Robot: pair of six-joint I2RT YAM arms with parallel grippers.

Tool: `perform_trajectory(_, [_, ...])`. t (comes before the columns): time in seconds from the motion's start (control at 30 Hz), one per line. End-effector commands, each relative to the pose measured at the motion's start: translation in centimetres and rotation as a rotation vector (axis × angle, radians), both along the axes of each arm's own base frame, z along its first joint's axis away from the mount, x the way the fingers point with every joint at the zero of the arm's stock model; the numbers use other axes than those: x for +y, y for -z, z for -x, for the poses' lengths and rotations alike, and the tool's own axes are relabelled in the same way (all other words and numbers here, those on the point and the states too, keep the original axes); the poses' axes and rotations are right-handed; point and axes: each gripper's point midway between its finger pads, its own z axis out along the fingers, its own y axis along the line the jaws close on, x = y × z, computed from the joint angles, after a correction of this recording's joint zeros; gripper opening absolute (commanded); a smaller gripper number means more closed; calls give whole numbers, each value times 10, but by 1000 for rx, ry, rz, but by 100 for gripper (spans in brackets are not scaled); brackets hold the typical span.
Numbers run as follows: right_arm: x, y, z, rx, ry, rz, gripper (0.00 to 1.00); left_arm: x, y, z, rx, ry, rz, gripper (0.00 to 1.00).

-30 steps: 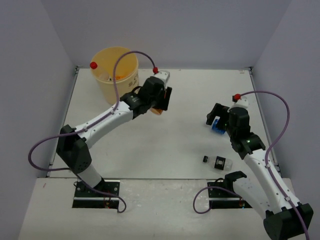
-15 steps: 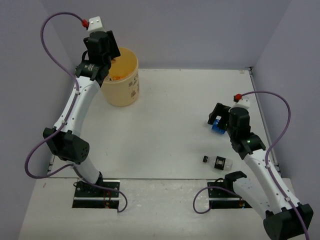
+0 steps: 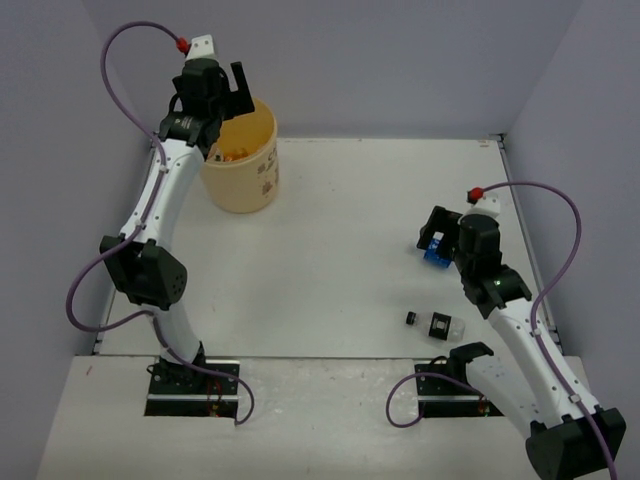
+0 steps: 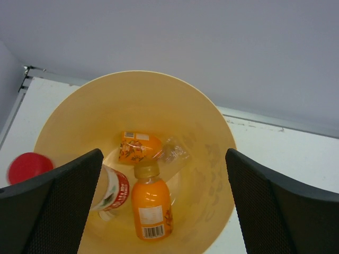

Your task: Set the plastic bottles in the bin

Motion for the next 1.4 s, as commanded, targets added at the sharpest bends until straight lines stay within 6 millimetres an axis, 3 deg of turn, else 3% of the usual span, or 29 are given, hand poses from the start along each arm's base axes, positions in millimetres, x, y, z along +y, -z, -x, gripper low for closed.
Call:
perform_trajectory(0.0, [-8, -12, -7, -25, 19, 39, 99, -12, -65, 24, -119, 97, 46, 100])
perform_trajectory(0.07, [-8, -10, -11, -8, 10, 46, 99, -20, -76, 35, -136, 155, 66, 100])
perform_trajectory(0.3, [-10, 12, -15, 148, -180, 289, 99, -41, -55, 86, -103, 263, 105, 100])
perform_trajectory(0.37, [-19, 14, -18, 170, -229, 409, 99, -55, -19, 103, -40, 283, 86, 100])
perform_trajectory(0.5, [-11, 32, -14, 220, -438, 530, 99, -91, 14, 147, -29, 384, 92, 100])
perform_trajectory(0.6, [-15, 48, -19, 270, -506, 594, 99, -124, 30, 173, -62, 491, 216, 100])
perform_trajectory(0.67, [-14, 59, -22, 308, -545, 592, 99, -146, 57, 196, -40, 603, 287, 100])
perform_trajectory(0.7, [-13, 64, -23, 324, -556, 576, 99, -153, 61, 202, -40, 647, 303, 100])
perform_trajectory(0.97, [-33, 89, -29, 407, -520, 550, 99, -154, 90, 217, 2, 689, 261, 100])
perform_trajectory(1.07, [-42, 108, -32, 459, -500, 545, 99, -148, 102, 217, 14, 667, 231, 100])
perform_trajectory(1.37, [-69, 141, -41, 587, -443, 583, 99, -142, 109, 221, 18, 667, 193, 100])
